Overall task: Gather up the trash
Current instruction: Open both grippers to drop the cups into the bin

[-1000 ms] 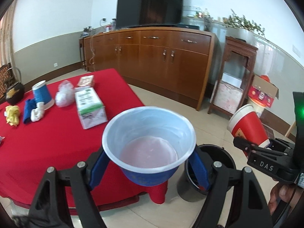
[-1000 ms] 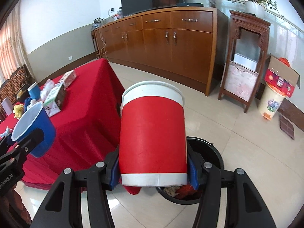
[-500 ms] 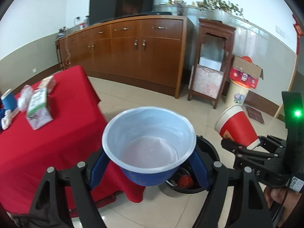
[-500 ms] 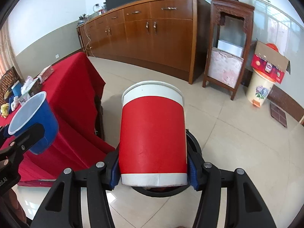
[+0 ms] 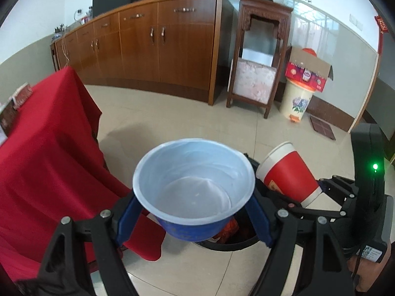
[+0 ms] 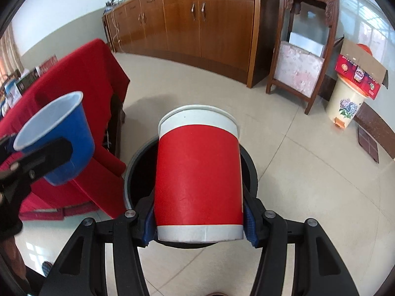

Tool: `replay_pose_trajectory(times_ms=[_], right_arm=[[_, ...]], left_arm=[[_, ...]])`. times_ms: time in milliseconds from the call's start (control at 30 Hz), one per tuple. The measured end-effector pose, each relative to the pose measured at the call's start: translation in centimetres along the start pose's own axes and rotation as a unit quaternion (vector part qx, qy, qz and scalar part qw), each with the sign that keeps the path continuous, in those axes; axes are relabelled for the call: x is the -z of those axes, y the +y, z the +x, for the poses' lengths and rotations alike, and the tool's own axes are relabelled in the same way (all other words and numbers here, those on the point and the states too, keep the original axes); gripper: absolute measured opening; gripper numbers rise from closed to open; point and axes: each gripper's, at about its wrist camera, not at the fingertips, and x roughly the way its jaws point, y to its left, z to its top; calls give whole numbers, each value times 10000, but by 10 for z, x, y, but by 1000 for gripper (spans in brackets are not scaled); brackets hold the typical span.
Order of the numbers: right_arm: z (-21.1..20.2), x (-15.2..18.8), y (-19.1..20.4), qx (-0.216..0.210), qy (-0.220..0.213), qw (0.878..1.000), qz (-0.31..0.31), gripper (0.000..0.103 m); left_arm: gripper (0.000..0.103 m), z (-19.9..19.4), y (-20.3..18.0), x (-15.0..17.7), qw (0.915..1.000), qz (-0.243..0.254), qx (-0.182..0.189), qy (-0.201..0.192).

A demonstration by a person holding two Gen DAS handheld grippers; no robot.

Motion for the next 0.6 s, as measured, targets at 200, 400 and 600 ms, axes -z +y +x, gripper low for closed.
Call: replay_pose_trajectory(times_ms=[200, 400, 600], right_arm=[[28, 6, -6, -33, 147, 9998, -113, 58], [62, 11, 0, -54, 314, 9985, -443, 60], [88, 18, 3, 410, 476, 9940, -890, 74]], left_arm=[[79, 29, -1, 7, 9994, -119, 43, 317], [81, 51, -12, 8, 9980, -126, 307, 539], [94, 62, 7, 7, 9969, -446, 98, 639]])
